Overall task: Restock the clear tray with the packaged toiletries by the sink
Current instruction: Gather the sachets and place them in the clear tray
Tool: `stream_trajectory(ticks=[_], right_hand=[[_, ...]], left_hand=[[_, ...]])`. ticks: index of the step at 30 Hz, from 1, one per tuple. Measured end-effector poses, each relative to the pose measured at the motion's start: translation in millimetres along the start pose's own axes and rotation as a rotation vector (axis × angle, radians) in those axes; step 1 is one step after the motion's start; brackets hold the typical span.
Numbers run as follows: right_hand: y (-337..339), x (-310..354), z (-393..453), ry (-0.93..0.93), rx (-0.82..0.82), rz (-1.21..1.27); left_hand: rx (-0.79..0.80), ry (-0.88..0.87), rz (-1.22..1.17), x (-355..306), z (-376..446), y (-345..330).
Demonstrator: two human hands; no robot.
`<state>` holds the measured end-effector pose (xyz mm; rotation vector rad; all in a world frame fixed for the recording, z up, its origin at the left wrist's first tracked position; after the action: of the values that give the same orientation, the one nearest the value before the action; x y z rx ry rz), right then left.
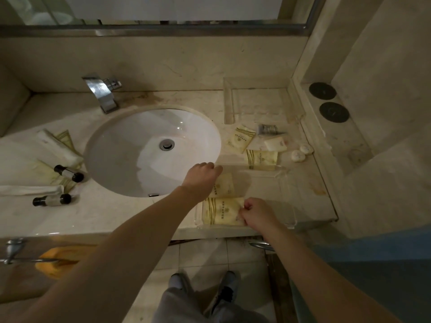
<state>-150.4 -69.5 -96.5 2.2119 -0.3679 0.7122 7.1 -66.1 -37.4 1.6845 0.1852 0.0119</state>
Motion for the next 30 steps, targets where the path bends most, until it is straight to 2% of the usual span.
stream_trajectory(ticks=[6,10,13,16,21,24,28,30], right_hand=[[-5,8,4,0.066,-0.019,-0.160],[-7,13,6,0.081,-0.066,-0.220],[-7,14,6,0.076,-0.101,-0.260],[-7,15,7,0.063,-0.114,-0.314],[-1,11,10,0.038,-0.114,-0.316],[23,11,11,0.024,-0.206,-0.276],[69,19,15,0.058,-0.353,-0.203],[92,22,21,0.067,-0.419,-0.183]], left_hand=[[-0.063,0.000,-0.011,1,2,0],[-0.105,-0.075,-0.054,3,-3,-1],[-0.012,-0.154,-0.052,-1,-8,-7],[0.092,-0.214,0.068,-5,-11,-17],[0.126,-0.244,0.117,-9,-10,-19],[0.105,-0.202,-0.005,-9,-2,-7],[-0.066,-0.053,-0.222,0,24,25],[-0.101,0.034,-0.303,6,40,34]])
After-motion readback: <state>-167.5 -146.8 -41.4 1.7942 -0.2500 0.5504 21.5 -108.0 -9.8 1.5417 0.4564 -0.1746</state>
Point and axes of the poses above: each hand's wrist, its own z-axis towards the middle knuckle, its own y-axis out of the back of the hand, x = y × z, the point moved 10 cm from there along z, towards the middle knuckle, and after that the axes turned 2 degrees about -z, right-handed, at the moved point
